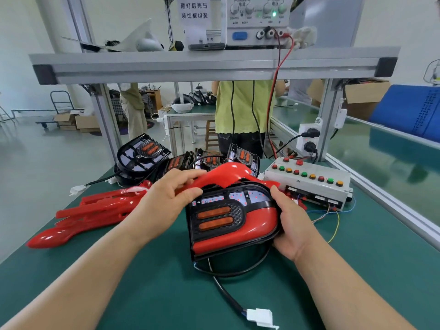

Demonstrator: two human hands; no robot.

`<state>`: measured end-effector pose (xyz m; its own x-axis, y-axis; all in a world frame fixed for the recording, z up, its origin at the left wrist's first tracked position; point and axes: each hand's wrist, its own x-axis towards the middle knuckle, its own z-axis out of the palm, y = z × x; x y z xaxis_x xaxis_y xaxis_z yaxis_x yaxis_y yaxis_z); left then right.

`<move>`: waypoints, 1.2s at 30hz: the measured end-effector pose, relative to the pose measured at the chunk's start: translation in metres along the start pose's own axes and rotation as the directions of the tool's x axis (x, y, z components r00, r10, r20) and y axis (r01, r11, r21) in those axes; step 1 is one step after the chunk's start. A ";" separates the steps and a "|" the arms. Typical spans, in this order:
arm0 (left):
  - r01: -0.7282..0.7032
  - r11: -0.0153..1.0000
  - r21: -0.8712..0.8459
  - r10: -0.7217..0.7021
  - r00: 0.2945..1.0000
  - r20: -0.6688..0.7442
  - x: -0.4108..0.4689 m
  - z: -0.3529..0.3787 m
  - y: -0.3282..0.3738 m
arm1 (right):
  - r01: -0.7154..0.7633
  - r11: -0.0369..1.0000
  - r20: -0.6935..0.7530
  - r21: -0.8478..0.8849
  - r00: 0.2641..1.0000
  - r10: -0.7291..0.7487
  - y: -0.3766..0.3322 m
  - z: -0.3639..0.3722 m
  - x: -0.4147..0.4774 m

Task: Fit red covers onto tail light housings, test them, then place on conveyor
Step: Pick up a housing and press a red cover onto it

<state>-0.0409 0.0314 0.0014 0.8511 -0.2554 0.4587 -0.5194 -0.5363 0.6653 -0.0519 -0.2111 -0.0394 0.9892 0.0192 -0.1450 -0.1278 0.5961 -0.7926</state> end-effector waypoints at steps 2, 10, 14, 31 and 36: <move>-0.066 0.998 0.018 0.066 0.998 0.026 0.002 0.006 0.003 | -0.004 1.000 -0.003 -0.001 1.000 0.004 0.000 0.000 0.001; -0.120 0.993 -0.001 0.120 0.993 0.017 0.011 0.020 0.011 | -0.032 0.999 -0.018 -0.037 0.999 0.031 -0.002 0.000 0.001; -0.110 0.992 0.065 0.111 0.994 -0.009 0.009 0.023 0.013 | -0.030 0.998 -0.015 -0.051 0.999 0.029 -0.001 0.000 0.002; -0.157 0.977 0.144 0.164 0.986 -0.037 -0.001 0.026 0.022 | -0.003 0.999 -0.028 -0.047 1.000 0.001 -0.001 0.005 -0.003; -0.130 0.981 0.144 0.134 0.991 -0.022 -0.001 0.030 0.022 | -0.004 0.998 -0.012 -0.057 1.000 0.003 -0.001 0.005 -0.004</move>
<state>-0.0509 -0.0042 -0.0017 0.7718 -0.3073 0.5567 -0.6091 -0.6087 0.5084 -0.0553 -0.2075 -0.0351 0.9879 0.0118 -0.1547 -0.1357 0.5492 -0.8246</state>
